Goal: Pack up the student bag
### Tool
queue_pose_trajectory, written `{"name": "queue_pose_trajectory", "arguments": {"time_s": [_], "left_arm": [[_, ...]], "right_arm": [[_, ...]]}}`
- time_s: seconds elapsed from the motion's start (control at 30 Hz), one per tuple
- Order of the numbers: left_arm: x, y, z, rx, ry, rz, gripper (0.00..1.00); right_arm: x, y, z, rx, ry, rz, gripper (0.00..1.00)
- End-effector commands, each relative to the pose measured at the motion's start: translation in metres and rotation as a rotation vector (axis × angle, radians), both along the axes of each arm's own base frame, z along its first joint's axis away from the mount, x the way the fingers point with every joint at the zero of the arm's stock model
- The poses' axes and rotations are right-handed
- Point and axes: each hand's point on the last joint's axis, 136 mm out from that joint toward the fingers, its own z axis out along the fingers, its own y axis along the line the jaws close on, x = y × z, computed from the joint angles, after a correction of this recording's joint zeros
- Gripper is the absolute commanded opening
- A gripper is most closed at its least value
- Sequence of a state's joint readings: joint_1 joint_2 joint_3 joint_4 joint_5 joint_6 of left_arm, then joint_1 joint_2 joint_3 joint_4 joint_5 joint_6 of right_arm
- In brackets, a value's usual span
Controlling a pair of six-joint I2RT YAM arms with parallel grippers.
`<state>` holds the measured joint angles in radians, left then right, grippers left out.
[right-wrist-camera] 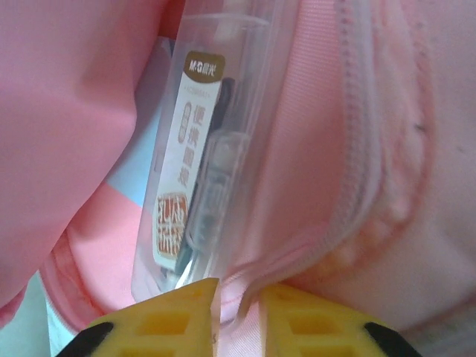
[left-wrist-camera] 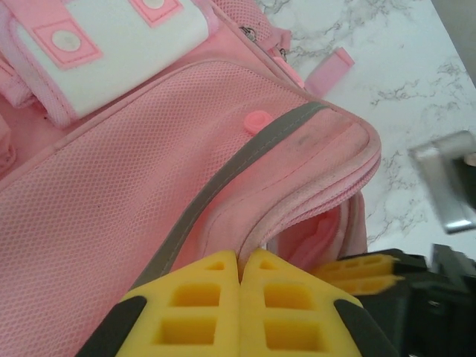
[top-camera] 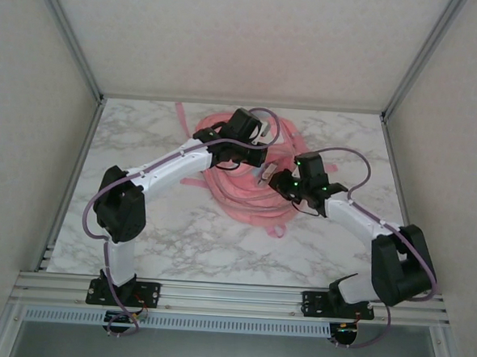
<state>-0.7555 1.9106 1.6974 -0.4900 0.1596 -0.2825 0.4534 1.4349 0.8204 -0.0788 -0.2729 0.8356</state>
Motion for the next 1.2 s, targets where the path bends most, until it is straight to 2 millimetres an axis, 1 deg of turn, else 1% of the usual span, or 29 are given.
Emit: {"name": "queue_pose_trajectory", "arguments": {"time_s": [0.0,0.1,0.23,0.3,0.37,0.47,0.5,0.57,0.6,0.67,0.7,0.77,0.8,0.87,0.9,1.0,1.1,1.17], "left_arm": [[-0.001,-0.010,0.051,-0.149,-0.064,0.009,0.00],[-0.007,-0.018,0.051,-0.195,-0.036,-0.005,0.00],[-0.015,-0.023,0.058,-0.252,-0.010,-0.023,0.00],[-0.016,-0.021,0.063,-0.255,-0.021,-0.021,0.00],[-0.013,-0.015,0.067,-0.238,-0.045,-0.002,0.00],[-0.005,0.000,0.071,-0.214,-0.079,0.050,0.00],[-0.002,0.006,0.073,-0.215,-0.089,0.068,0.00],[0.002,0.018,0.076,-0.211,-0.104,0.102,0.12],[0.003,0.025,0.078,-0.208,-0.113,0.117,0.21],[0.003,0.040,0.078,-0.187,-0.126,0.145,0.42],[0.003,0.049,0.077,-0.171,-0.135,0.162,0.49],[0.002,0.068,0.072,-0.127,-0.149,0.190,0.59],[0.002,0.078,0.069,-0.107,-0.156,0.206,0.62],[-0.003,0.094,0.059,-0.068,-0.159,0.204,0.64],[-0.006,0.103,0.050,-0.036,-0.159,0.201,0.64],[-0.011,0.128,0.031,0.047,-0.172,0.194,0.67],[-0.010,0.144,0.011,0.037,-0.124,0.227,0.71],[-0.007,0.145,0.002,-0.018,-0.091,0.226,0.73]], "right_arm": [[0.023,0.029,0.021,0.074,-0.081,0.035,0.20],[0.031,0.049,0.026,0.094,-0.100,0.068,0.18],[0.036,0.063,0.026,0.119,-0.103,0.095,0.18],[0.035,0.061,0.022,0.105,-0.092,0.096,0.19],[0.031,0.057,0.021,0.085,-0.089,0.094,0.20],[0.020,0.045,0.025,0.036,-0.090,0.092,0.23],[0.016,0.039,0.025,0.010,-0.089,0.093,0.26],[0.005,0.030,0.030,-0.036,-0.089,0.110,0.30],[-0.001,0.024,0.030,-0.070,-0.080,0.121,0.32],[-0.014,0.012,0.029,-0.136,-0.054,0.138,0.37],[-0.020,0.004,0.031,-0.170,-0.051,0.143,0.41],[-0.028,-0.007,0.033,-0.221,-0.049,0.143,0.49],[-0.030,-0.014,0.034,-0.250,-0.053,0.138,0.54],[-0.031,-0.027,0.035,-0.304,-0.060,0.111,0.62],[-0.031,-0.032,0.035,-0.320,-0.065,0.099,0.65],[-0.028,-0.040,0.034,-0.337,-0.069,0.075,0.69],[-0.024,-0.041,0.030,-0.337,-0.063,0.055,0.73],[-0.022,-0.042,0.024,-0.334,-0.058,0.041,0.75]]}}
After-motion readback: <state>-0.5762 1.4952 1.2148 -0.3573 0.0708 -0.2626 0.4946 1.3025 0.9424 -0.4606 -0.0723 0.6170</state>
